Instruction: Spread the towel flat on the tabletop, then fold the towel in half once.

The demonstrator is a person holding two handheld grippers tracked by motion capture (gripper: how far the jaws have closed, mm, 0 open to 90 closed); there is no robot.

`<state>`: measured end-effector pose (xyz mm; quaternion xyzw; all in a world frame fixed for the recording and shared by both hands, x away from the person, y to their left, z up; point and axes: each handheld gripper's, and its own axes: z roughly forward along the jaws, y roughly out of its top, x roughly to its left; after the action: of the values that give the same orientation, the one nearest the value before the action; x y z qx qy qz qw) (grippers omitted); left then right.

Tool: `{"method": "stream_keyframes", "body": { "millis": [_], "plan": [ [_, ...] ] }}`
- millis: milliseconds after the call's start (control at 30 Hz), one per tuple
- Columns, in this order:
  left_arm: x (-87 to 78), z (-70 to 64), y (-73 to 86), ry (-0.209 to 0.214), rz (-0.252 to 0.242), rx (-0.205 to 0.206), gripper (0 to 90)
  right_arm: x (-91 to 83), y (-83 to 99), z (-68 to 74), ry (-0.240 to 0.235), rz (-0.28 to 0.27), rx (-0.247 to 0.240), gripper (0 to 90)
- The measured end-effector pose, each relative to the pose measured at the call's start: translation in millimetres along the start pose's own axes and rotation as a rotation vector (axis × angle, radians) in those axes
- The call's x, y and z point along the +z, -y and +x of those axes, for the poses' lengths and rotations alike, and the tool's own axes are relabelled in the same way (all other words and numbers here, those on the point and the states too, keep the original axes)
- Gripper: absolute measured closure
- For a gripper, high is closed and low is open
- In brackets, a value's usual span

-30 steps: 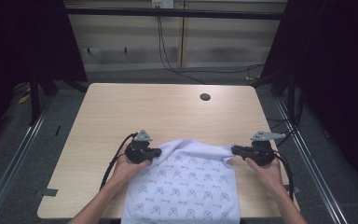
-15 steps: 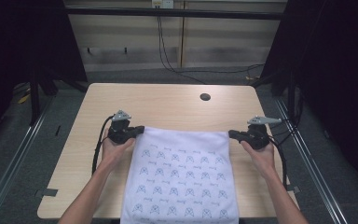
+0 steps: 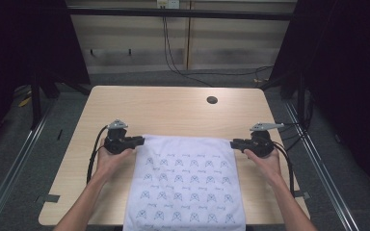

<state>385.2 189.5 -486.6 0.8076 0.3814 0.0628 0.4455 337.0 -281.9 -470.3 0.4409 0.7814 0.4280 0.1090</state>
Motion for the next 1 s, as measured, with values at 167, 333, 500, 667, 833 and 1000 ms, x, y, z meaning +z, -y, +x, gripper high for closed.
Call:
{"method": "stream_keyframes", "body": {
  "millis": [167,333,500,667,833,1000],
  "plan": [
    [8.8,-1.3,13.0,-0.021,0.077,0.033,79.5,21.2,9.2,13.3,-0.047,0.083,-0.032,75.1],
    [5.8,0.4,18.0,-0.038,0.107,0.065,86.1,33.6,12.6,20.4,-0.046,0.124,-0.047,75.5],
    [-10.8,-9.8,31.3,-0.023,0.125,0.092,87.8,32.2,21.1,24.8,-0.066,0.158,-0.062,75.5],
    [-21.0,-17.7,40.9,0.013,0.132,0.088,85.5,21.8,29.7,39.1,-0.086,0.187,-0.095,75.9],
    [-24.3,-11.8,37.9,0.005,0.095,0.055,75.7,17.2,26.7,40.3,-0.071,0.174,-0.105,68.8],
    [-32.5,2.3,29.3,-0.003,0.043,0.020,72.4,17.2,8.9,15.6,-0.012,0.097,-0.058,64.4]
  ]
}}
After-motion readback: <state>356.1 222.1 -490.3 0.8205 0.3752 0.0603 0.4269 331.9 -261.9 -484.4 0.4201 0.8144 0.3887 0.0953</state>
